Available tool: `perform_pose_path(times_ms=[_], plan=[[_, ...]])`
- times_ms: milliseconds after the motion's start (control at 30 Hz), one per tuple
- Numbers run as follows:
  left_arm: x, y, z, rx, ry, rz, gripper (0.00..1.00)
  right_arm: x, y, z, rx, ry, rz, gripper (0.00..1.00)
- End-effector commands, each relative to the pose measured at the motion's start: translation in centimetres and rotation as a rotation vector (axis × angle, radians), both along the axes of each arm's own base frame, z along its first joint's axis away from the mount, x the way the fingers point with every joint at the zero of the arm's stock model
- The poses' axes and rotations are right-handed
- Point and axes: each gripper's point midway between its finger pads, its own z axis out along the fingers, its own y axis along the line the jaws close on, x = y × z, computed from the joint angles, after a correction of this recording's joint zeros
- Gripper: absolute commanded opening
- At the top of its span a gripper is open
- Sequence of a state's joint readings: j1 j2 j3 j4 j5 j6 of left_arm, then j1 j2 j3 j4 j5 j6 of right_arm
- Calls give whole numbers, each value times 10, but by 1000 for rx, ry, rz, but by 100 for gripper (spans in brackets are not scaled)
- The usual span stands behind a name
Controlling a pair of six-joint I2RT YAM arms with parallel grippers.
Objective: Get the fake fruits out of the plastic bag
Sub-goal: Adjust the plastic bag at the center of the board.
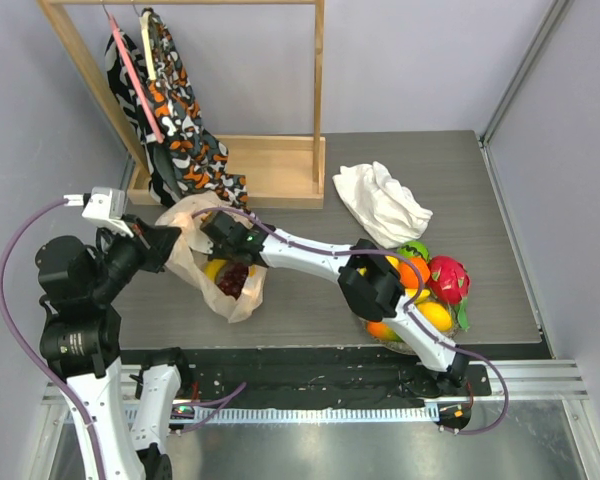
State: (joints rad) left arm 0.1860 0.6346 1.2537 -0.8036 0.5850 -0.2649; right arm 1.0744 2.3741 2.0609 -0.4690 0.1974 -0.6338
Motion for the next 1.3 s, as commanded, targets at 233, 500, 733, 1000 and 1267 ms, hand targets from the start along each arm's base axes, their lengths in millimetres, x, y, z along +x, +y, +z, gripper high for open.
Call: perform_pose_path(times_ms=[233, 500, 733, 1000, 1267], plan=[[0, 4, -11, 38, -11, 9, 0, -40, 15, 42, 91, 131, 214, 35], [5, 7, -17, 56, 8, 10, 0, -39, 28, -3, 44, 197, 258, 43], [7, 8, -24, 63, 36, 10, 0, -29, 32, -21, 38, 181, 243, 52], [14, 6, -27, 46, 56, -6, 0, -29, 36, -39, 4, 161, 241, 45], [19, 8, -28, 44, 53, 0, 0, -33, 29, 5, 40, 144, 234, 14]])
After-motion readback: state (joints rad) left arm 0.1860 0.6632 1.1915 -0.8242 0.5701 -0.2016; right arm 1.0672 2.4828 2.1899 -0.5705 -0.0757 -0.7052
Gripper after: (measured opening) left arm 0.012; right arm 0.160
